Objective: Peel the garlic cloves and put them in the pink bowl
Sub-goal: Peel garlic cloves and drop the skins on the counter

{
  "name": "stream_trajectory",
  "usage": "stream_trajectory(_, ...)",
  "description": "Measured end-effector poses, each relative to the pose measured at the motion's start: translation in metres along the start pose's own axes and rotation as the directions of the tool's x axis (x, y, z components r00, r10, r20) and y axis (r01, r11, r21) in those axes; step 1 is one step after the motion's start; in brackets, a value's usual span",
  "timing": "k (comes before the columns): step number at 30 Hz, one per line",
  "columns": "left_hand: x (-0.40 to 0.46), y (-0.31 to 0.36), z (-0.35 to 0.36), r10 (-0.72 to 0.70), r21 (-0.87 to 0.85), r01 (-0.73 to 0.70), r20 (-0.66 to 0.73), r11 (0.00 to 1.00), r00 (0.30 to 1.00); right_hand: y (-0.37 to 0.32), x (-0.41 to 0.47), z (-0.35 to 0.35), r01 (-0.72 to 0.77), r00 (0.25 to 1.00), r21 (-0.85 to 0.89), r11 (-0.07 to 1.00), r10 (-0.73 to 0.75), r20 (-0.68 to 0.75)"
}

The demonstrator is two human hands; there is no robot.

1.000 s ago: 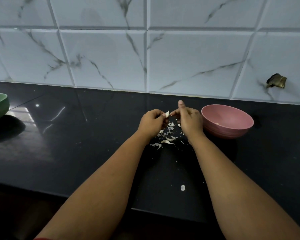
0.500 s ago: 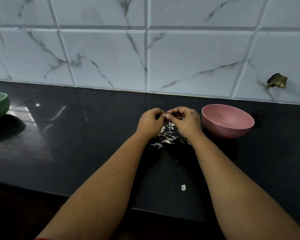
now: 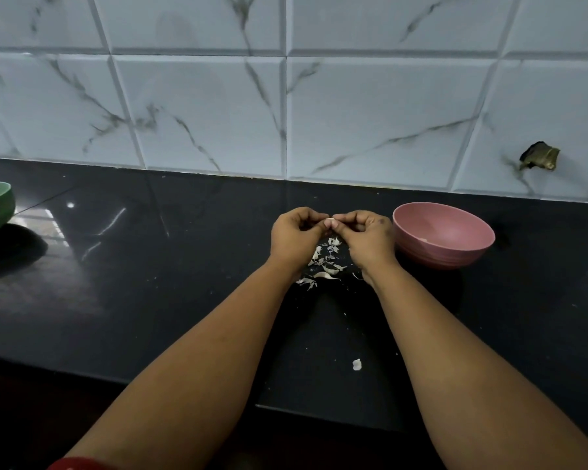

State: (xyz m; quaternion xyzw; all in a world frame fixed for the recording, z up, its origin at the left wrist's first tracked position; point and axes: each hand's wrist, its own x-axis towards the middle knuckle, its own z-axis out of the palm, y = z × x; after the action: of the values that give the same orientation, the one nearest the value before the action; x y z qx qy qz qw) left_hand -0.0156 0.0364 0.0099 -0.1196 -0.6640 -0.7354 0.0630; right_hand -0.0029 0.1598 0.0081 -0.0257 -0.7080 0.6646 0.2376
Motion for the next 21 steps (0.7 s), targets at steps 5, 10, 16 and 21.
stream_trajectory(5,-0.004,0.002,0.007,-0.002,-0.022,0.000,-0.063,1.000,0.998,0.002,0.000,0.003,0.044,0.998,-0.014,0.999,-0.044,-0.037)
stream_trajectory(10,-0.003,-0.001,0.012,-0.027,-0.073,0.020,-0.108,0.997,0.994,0.003,-0.002,0.007,0.045,0.996,-0.016,0.999,-0.046,-0.072)
stream_trajectory(16,-0.007,0.003,0.015,-0.135,-0.234,0.108,-0.101,0.966,0.986,0.001,-0.005,0.012,-0.004,0.994,0.071,0.997,0.012,-0.113)
stream_trajectory(21,-0.005,0.008,0.005,-0.080,-0.197,0.072,-0.030,0.978,0.996,0.000,-0.001,0.011,-0.033,0.993,0.044,0.998,0.038,-0.112)
